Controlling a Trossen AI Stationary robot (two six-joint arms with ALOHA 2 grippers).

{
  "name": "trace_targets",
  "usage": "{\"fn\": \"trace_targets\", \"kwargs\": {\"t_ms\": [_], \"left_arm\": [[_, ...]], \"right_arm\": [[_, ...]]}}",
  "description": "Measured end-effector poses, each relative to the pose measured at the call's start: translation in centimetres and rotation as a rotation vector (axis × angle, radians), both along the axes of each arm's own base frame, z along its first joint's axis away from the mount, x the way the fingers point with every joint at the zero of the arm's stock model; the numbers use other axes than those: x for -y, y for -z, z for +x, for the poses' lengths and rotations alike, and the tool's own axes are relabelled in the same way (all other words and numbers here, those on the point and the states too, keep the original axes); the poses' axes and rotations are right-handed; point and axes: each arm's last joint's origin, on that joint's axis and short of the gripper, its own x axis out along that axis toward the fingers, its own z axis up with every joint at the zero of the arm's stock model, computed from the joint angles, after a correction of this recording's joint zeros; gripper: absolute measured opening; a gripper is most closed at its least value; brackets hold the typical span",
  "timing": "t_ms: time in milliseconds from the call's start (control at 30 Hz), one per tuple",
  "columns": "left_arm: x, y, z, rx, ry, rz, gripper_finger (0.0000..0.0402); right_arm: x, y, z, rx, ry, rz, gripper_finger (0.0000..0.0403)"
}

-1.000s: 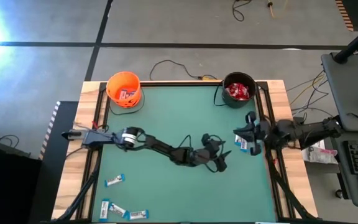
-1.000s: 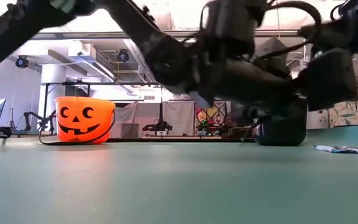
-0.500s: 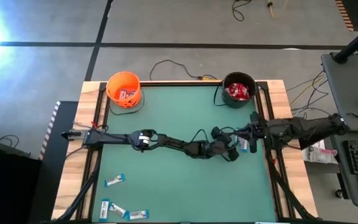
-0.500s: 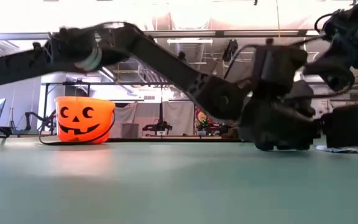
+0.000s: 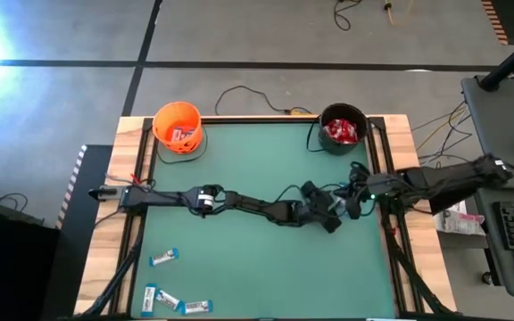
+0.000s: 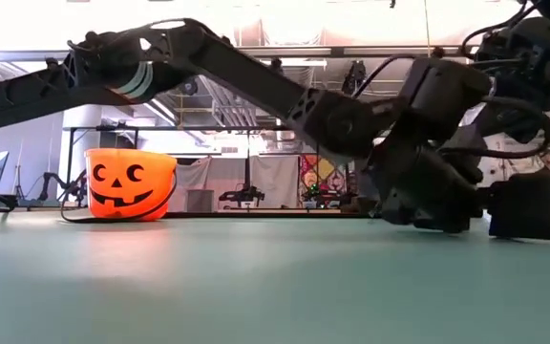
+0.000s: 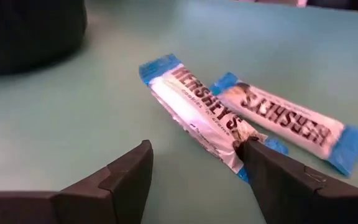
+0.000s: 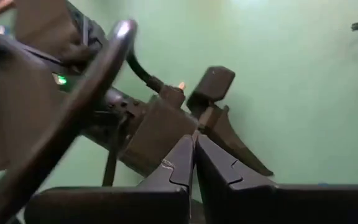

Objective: Sort candy by brand, put in halloween buckets
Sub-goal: Move the white candies to the center of the table

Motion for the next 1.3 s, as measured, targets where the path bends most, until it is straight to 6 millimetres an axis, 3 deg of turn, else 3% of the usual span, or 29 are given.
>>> {"fn": "trace_targets", "kwargs": {"t_ms": [200,300,500,700,933,1133,1300], "left_arm": [[1.1,-0.9,-1.5,-0.195,-0.06,-0.03,0.0233],[2.5,-2.5,-3.1,-0.339,-0.116,0.032,0.0233],[5.3,-5.9,-8.1,-0.646,-0.244,0.151,0.0233],[7.3,-8.0,-13.3,-0.935,-0.382,0.086,0.0233],[11.1,-8.0,-15.2,-1.064,-0.231,0.052,0.0233],[12.0,-7.6,-17.0,-1.138,-0.22,0.062,0.0232],[12.0,-8.4,-18.2,-1.087,-0.265,0.04,0.0233]], "right_arm": [[-0.4,-0.7,0.7,-0.116,-0.02,0.1,0.0009],[-0.4,-0.4,0.7,-0.205,0.05,0.148,0.0009],[-0.5,1.6,0.6,-0.405,0.155,0.237,0.0009],[-0.8,3.5,1.3,-0.588,0.195,0.257,0.0009],[-0.9,5.9,2.5,-0.759,0.213,0.184,0.0009],[-1.3,6.9,5.6,-0.615,0.125,0.167,0.0009],[-2.1,6.5,10.0,-0.359,-0.045,0.146,0.0009]]}}
